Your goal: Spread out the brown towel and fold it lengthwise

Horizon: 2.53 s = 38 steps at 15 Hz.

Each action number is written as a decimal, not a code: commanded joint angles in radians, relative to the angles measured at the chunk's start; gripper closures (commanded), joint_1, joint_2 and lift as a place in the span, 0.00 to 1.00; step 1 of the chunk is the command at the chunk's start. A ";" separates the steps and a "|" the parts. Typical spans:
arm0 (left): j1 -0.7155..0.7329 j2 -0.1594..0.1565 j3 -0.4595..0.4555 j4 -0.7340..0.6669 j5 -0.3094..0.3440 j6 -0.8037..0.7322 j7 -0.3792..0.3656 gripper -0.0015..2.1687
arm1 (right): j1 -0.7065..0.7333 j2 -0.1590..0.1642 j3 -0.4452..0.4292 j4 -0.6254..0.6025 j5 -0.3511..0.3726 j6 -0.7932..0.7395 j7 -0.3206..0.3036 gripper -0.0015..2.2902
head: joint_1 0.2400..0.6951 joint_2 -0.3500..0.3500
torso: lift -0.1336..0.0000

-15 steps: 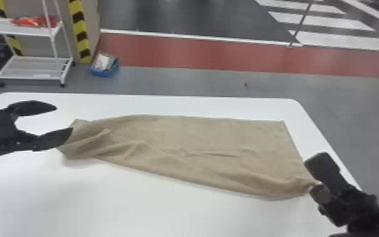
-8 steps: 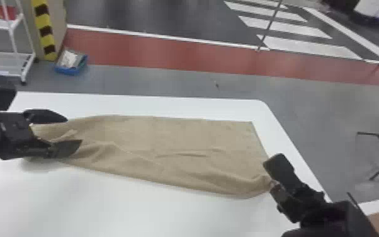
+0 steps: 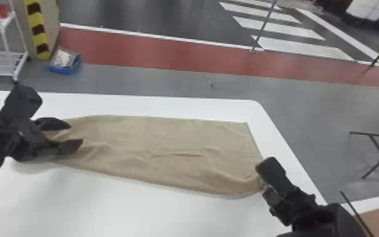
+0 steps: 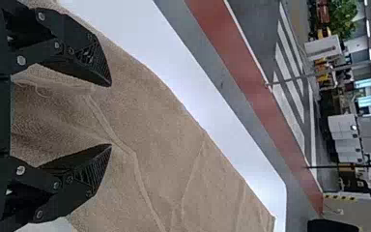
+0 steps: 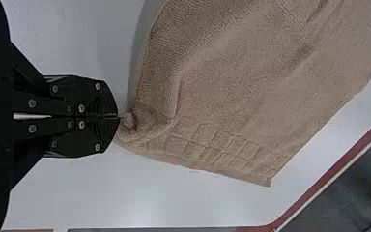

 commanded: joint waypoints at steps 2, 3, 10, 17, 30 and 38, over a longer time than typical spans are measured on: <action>-0.003 0.004 -0.002 0.025 -0.030 -0.013 0.024 0.30 | 0.011 0.000 -0.008 -0.003 -0.004 -0.004 0.000 0.59 | 1.00 0.06 | 0.07; -0.003 0.009 0.004 0.023 -0.030 -0.013 0.025 0.43 | 0.013 0.000 -0.009 -0.002 -0.004 -0.004 -0.002 0.59 | 1.00 0.06 | 0.07; 0.074 0.046 0.138 -0.072 0.053 -0.013 -0.025 0.80 | 0.003 -0.002 -0.020 0.003 -0.020 -0.013 -0.006 0.59 | 1.00 0.10 | 0.07; 0.379 0.270 0.531 -0.194 0.338 -0.259 -0.536 0.58 | -0.017 -0.013 -0.028 0.015 -0.032 -0.016 -0.005 0.59 | 1.00 0.18 | 0.07; 0.563 0.285 0.449 -0.270 0.009 -0.593 -0.467 0.13 | 0.019 -0.013 -0.051 -0.037 -0.040 -0.010 0.015 0.59 | 1.00 0.23 | 0.07; 0.568 0.281 0.380 -0.276 -0.154 -0.578 -0.432 0.24 | 0.023 -0.013 -0.066 -0.045 -0.060 -0.010 0.015 0.59 | 1.00 0.14 | 0.07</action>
